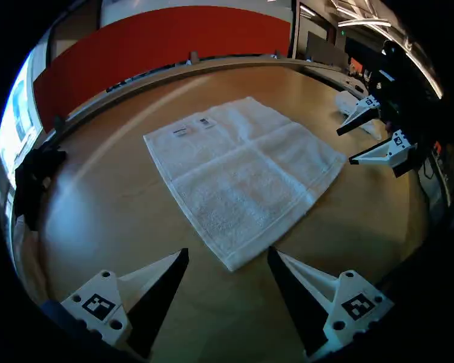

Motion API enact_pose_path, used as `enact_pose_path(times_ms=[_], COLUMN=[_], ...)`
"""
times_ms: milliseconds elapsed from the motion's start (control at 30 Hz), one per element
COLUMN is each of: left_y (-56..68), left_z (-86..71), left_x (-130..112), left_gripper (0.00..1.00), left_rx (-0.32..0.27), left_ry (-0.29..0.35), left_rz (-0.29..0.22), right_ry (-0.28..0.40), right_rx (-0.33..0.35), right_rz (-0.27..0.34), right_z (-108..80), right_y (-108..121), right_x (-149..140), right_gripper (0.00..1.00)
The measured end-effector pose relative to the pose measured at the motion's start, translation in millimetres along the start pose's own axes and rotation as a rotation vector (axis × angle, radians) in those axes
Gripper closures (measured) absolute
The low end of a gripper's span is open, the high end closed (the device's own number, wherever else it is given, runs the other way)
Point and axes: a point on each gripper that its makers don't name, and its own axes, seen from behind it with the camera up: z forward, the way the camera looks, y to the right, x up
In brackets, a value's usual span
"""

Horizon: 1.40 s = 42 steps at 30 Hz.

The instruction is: Fold towel

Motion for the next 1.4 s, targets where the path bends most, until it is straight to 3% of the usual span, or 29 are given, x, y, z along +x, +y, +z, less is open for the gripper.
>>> enact_pose_path(times_ms=[167,267,467,833,1067,1200,1400], left_y=[2.8,5.6,7.5,3.5,5.6,7.7,7.3], left_z=[5.1,7.0,9.8,10.6,10.8,11.0,11.2], left_x=[-7.1,-10.7,-14.3,-13.1,-12.2,-11.9,-11.6], left_gripper=[0.04,0.07,0.23,0.37,0.49,0.67,0.83], left_rx=[-0.009,-0.017,-0.01,0.011,0.012,0.013,0.026], left_ry=[-0.019,-0.031,-0.039,-0.046,-0.05,-0.051,-0.052], left_rz=[0.001,0.003,0.02,0.007,0.013,0.015,0.003], right_ry=[-0.02,-0.029,-0.041,-0.041,-0.038,-0.037,-0.039], right_rx=[0.012,0.024,0.044,0.078,0.075,0.072,0.061], right_rz=[-0.011,-0.014,-0.012,0.014,0.009,0.003,0.009], right_z=[4.0,6.0,9.2,10.8,11.2,11.5,11.3], right_y=[-1.9,-4.5,-9.1,-11.0,-12.1,-13.9,-14.0], right_x=[-9.0,-13.3,-18.6,-19.1,-18.7,-18.4,-19.0], right_gripper=[0.06,0.14,0.31,0.63,0.74,0.78,0.82])
